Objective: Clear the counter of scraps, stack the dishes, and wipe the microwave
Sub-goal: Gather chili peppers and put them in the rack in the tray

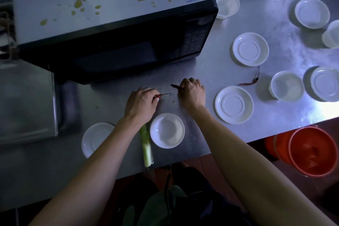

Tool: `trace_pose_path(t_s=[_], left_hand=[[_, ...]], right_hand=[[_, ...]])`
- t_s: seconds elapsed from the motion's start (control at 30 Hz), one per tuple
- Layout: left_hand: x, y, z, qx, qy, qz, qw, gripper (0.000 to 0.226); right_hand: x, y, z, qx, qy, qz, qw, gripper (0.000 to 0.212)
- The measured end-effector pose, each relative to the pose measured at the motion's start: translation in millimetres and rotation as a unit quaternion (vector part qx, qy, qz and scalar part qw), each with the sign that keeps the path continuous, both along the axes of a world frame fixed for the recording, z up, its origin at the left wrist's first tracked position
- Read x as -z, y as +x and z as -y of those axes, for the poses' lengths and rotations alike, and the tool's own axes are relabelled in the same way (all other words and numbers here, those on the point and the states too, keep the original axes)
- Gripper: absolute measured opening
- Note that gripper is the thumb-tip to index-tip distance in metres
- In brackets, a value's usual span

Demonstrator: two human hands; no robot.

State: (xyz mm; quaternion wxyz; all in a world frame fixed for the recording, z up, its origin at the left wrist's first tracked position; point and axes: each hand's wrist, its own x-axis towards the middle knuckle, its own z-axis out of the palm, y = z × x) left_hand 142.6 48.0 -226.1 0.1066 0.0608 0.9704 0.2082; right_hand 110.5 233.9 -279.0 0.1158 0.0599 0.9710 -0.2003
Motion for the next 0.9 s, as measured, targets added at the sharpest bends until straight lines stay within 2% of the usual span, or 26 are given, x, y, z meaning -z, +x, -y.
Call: trace_pose_path(t_s=[0.13, 0.27, 0.43, 0.67, 0.8, 0.9], left_hand=[[-6, 8, 4, -0.014, 0.007, -0.002, 1.000, 0.009], [-14, 13, 12, -0.017, 0.004, -0.011, 1.000, 0.010], [-27, 22, 42, -0.043, 0.011, -0.045, 0.998, 0.014], [-39, 31, 112, -0.090, -0.005, -0.075, 0.993, 0.017], [-41, 41, 168, -0.131, 0.035, -0.103, 0.985, 0.017], [-42, 50, 217, -0.146, 0.027, -0.107, 0.983, 0.017]], right_hand=[[0, 6, -2, -0.021, -0.013, -0.010, 1.000, 0.010], [-9, 11, 1, -0.016, -0.109, -0.030, 0.994, 0.025], [-25, 19, 24, -0.080, -0.195, -0.071, 0.975, 0.013], [-46, 21, 92, -0.116, -0.207, -0.101, 0.966, 0.015], [-54, 26, 147, -0.142, -0.213, -0.087, 0.963, 0.017], [-60, 30, 192, -0.144, -0.215, -0.069, 0.963, 0.016]])
